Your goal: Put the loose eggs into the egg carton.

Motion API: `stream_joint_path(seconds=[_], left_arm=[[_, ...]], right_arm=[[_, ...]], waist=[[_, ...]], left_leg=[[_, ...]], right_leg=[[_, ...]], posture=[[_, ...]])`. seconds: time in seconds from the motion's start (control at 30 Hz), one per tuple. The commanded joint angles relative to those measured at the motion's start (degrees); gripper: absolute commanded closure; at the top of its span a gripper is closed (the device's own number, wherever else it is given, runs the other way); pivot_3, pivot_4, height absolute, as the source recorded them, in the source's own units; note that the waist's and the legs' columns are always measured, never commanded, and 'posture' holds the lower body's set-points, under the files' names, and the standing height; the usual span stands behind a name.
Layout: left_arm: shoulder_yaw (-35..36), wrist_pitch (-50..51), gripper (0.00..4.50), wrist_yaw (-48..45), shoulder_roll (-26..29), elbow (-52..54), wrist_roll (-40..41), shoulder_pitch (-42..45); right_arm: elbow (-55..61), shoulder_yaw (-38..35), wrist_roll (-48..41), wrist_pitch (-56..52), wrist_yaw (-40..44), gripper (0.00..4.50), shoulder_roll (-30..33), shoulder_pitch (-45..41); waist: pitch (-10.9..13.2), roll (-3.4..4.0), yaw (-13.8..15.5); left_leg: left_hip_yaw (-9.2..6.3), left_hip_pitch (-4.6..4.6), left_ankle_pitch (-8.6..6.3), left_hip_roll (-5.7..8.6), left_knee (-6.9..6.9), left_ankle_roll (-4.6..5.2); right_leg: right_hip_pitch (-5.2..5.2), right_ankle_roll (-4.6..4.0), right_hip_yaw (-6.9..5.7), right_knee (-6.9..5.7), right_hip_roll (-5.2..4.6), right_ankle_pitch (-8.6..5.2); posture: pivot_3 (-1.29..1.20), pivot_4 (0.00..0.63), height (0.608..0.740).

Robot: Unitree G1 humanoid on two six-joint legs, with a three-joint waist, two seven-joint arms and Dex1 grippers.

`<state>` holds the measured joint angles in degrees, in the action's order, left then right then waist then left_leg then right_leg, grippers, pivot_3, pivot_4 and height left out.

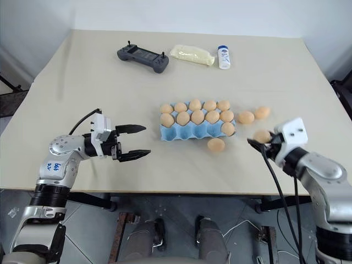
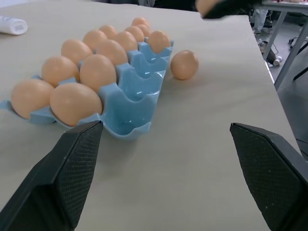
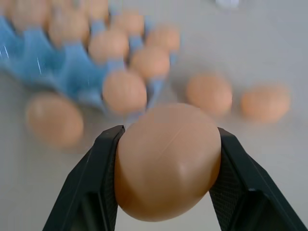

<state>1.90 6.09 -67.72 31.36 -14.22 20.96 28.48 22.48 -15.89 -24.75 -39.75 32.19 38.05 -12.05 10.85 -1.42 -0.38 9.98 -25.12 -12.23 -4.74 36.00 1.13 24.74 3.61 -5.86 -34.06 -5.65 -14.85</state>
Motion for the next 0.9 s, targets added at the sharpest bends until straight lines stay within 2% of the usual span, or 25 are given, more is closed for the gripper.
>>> stream_joint_path(seconds=[0.03,0.17,0.3,0.53,0.67,0.77,0.9], left_arm=[[1.1,-1.4,0.00,1.1,-0.7,1.4,0.8,0.6],[1.1,-1.6,0.00,1.6,-0.9,1.8,0.8,0.5],[1.6,-1.8,0.00,2.1,-0.5,2.4,0.8,0.0],[2.6,-1.5,0.00,2.9,0.5,4.5,1.3,-1.9],[2.9,-1.2,0.00,3.3,0.7,5.6,1.4,-2.9],[3.0,-1.3,0.00,3.4,0.8,5.6,1.5,-3.1],[2.8,-1.4,0.00,3.4,0.6,5.1,1.3,-2.7]], right_arm=[[-1.2,5.1,0.1,-0.7,-0.9,2.47,-2.1,-5.7],[-7.0,11.4,1.8,-0.3,-1.1,2.47,-5.9,-13.1],[-13.2,15.2,4.9,2.7,-0.4,2.47,-7.6,-16.3],[-18.0,17.2,6.7,6.4,1.4,2.47,-8.4,-18.3],[-18.1,17.4,6.6,7.1,2.7,1.23,-8.4,-18.7],[-17.3,16.8,5.8,6.8,3.2,0.13,-8.7,-19.5],[-16.2,16.8,5.6,6.4,3.8,0.02,-8.6,-19.6]], waist=[[0.0,0.00,0.0],[0.0,0.00,0.0],[0.0,0.00,0.2],[0.0,0.00,-0.5],[0.0,0.00,-1.1],[0.0,0.00,-1.3],[0.0,0.00,-1.3]], left_leg=[[0.00,-0.03,0.01,-0.01,-0.01,-0.01],[0.05,-0.10,-0.01,0.06,0.06,-0.07],[0.11,-0.25,0.09,0.10,0.14,0.08],[0.18,-0.25,0.14,0.05,0.21,-0.01],[0.15,-0.19,0.14,0.04,0.21,-0.13],[0.15,-0.17,0.15,0.04,0.22,-0.15],[0.15,-0.13,0.17,0.03,0.21,-0.18]], right_leg=[[0.04,0.00,0.00,-0.01,0.00,0.00],[0.25,0.15,0.01,-0.35,-0.02,0.08],[0.57,0.17,0.04,-0.71,-0.04,0.09],[0.70,0.15,0.05,-1.03,-0.02,0.08],[0.70,0.08,0.04,-1.20,-0.03,0.04],[0.72,0.06,0.05,-1.29,-0.03,0.03],[0.73,0.00,0.06,-1.37,-0.03,0.00]], posture=[[0.00,0.150,0.740],[0.00,0.150,0.740],[0.00,0.150,0.740],[0.00,0.150,0.740],[0.00,0.150,0.740],[0.00,0.150,0.740],[0.00,0.150,0.740]])
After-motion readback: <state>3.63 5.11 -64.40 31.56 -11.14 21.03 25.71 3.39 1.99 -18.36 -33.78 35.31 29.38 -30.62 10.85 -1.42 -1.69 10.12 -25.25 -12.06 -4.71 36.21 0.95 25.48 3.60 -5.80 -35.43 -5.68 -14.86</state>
